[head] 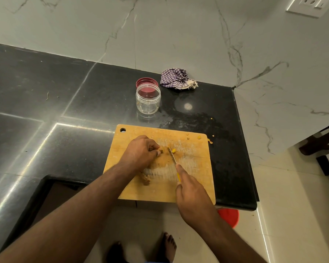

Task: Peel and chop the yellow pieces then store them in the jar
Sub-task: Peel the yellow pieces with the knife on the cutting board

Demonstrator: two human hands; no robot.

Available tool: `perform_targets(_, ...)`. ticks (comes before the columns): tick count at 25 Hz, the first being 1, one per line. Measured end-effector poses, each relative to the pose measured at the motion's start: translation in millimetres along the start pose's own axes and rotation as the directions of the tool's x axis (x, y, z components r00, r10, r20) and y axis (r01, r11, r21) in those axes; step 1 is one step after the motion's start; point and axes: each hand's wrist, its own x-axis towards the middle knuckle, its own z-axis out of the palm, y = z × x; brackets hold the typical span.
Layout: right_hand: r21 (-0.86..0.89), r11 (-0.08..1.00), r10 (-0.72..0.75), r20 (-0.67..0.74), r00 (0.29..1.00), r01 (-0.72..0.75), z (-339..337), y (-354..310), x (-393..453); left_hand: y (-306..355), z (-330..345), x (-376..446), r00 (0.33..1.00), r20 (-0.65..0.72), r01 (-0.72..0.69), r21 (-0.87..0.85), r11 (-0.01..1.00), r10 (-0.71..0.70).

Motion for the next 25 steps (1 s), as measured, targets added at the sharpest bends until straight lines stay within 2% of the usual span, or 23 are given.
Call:
perform_targets(4, -0.027, 0.999, -0.019, 0.018, 1.000, 0.020, 3.0, -14.1, 10.1, 1.3, 0.0, -0.7, 1.000, 0.002, -0.011, 0.010, 1.000, 0.011)
perform_targets(16, -0.178, 0.983, 0.044, 0.071, 0.997, -0.031, 12.4, -25.2, 24.3, -0.4, 0.3, 0.3, 0.999, -0.004, -0.032, 0.003, 0.999, 0.032)
perform_targets(25, -0.191, 0.980, 0.075, 0.123, 0.990, -0.051, 10.3, -30.9, 30.9, 1.8, 0.6, -2.2, 0.999, -0.025, -0.044, 0.011, 0.999, 0.044)
